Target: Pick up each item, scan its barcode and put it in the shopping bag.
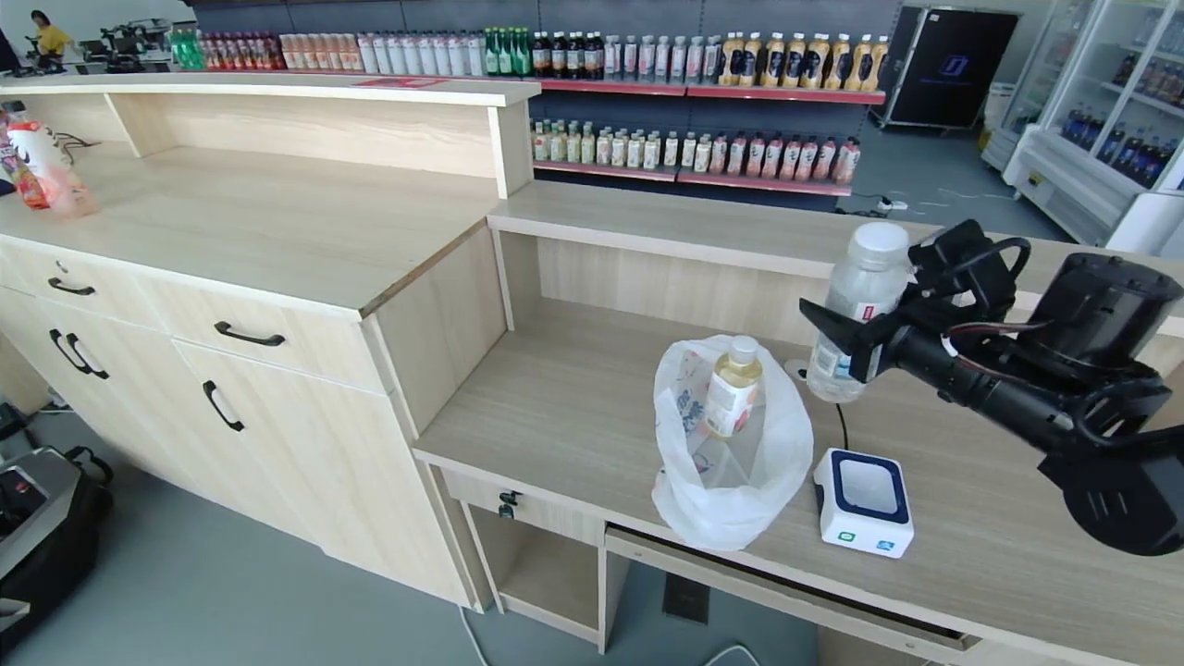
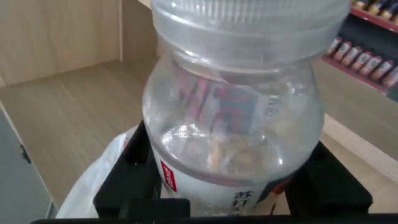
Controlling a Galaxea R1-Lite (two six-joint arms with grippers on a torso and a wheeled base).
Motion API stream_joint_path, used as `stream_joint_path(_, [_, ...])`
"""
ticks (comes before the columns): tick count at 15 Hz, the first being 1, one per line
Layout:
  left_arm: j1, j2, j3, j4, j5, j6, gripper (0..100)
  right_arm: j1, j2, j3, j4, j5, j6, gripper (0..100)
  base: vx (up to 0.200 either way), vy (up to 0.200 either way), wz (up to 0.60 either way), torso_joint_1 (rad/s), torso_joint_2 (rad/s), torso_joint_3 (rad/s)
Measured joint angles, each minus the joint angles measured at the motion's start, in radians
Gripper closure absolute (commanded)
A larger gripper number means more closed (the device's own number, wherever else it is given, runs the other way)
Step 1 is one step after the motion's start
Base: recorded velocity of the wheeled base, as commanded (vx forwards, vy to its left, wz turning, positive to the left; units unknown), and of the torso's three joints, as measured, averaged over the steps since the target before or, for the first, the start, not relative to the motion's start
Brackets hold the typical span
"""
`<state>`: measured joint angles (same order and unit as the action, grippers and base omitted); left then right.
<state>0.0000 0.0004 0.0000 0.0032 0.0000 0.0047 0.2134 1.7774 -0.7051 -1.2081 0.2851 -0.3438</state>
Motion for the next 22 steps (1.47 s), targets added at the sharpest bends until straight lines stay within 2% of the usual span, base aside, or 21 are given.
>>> stream_joint_path(1, [0.000,0.000,0.000,0.000,0.000,0.000,0,0.004,0.019,0.004,0.002,0.077,0.027,100,0.000,0.000,0.00,0.000,0.00,0.000])
stream_joint_path(4, [0.000,0.000,0.000,0.000,0.000,0.000,0,-0.007,0.124,0.009,-0.028,0.106,0.089,100,0.000,0.000,0.00,0.000,0.00,0.000])
stream_joint_path(9, [-0.001,0.000,0.000,0.000,0.000,0.000,0,-0.027,0.371,-0.040,-0.165,0.116,0.110,100,0.000,0.000,0.00,0.000,0.00,0.000])
stream_joint_path(16, [0.000,0.000,0.000,0.000,0.000,0.000,0,-0.026,0.606,-0.201,-0.186,0.116,0.113,100,0.000,0.000,0.00,0.000,0.00,0.000])
stream_joint_path(22, [0.000,0.000,0.000,0.000,0.000,0.000,0,-0.029,0.671,-0.223,-0.182,0.117,0.113,100,0.000,0.000,0.00,0.000,0.00,0.000])
